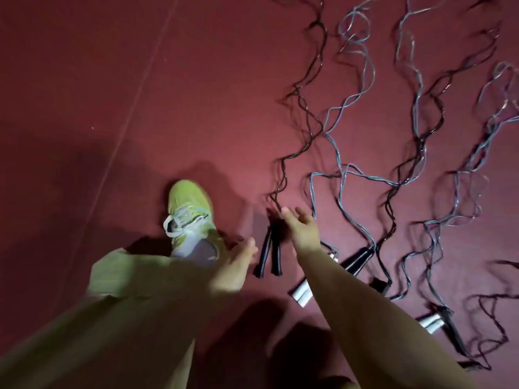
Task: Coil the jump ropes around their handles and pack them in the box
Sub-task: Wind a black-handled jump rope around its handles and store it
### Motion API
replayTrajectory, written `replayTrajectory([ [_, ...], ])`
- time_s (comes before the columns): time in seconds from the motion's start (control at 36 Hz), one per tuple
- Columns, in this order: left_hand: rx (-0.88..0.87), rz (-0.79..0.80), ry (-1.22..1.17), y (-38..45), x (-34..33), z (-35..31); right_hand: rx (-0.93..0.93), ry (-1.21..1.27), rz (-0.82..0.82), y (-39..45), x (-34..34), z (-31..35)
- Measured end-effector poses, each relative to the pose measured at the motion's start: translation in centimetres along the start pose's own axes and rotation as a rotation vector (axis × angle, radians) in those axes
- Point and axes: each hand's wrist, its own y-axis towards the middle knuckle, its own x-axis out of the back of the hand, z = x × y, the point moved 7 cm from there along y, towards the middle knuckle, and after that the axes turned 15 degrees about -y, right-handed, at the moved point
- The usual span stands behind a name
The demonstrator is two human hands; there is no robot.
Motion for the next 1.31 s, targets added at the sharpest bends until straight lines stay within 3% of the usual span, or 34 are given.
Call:
replayTrajectory([
  [0.14,-0.076,-0.010,0.054,0.1,0.2,0.5,-0.008,-0.175,0.070,3.1,-0.9,-2.5],
  [0.31,-0.213,0.018,-0.018,-3.0,-0.1,-3.2,0.149,-0.314,0.122,-5.2,1.5,2.1],
  [0.47,-0.178,0.023,-0.124,-6.0,-0.4,-5.8,0.136,-0.037,0.180,-14.1,4.9,5.7],
  [0.61,-0.245,0.160,-0.172,-10.3,-1.2,-6.3,0.215,0.245,0.267,-22.2,7.9,9.1],
  [0.67,-0.182,0.255,-0.139,-12.6,-2.3,-7.2,0.304,0.267,0.302,-25.9,9.1,10.8],
  [0.78,-0.310,0.404,-0.010,-15.2,-2.7,-8.3,0.509,0.238,0.339,-32.0,10.7,13.6],
  [0.94,-0.423,0.453,0.245,-29.9,-6.5,-12.2,0.541,0.312,0.358,-37.2,12.5,14.3],
  [1.06,-0.376,0.494,0.402,-32.1,-6.6,-12.6,0.535,0.183,0.217,-37.8,14.2,13.7],
  [1.17,-0.280,0.609,0.324,-33.1,-6.9,-13.0,0.649,-0.132,0.035,-36.3,15.4,13.4],
  [1.31,-0.146,0.732,0.201,-33.0,-7.3,-14.2,0.754,-0.369,0.223,-36.0,13.1,14.9],
])
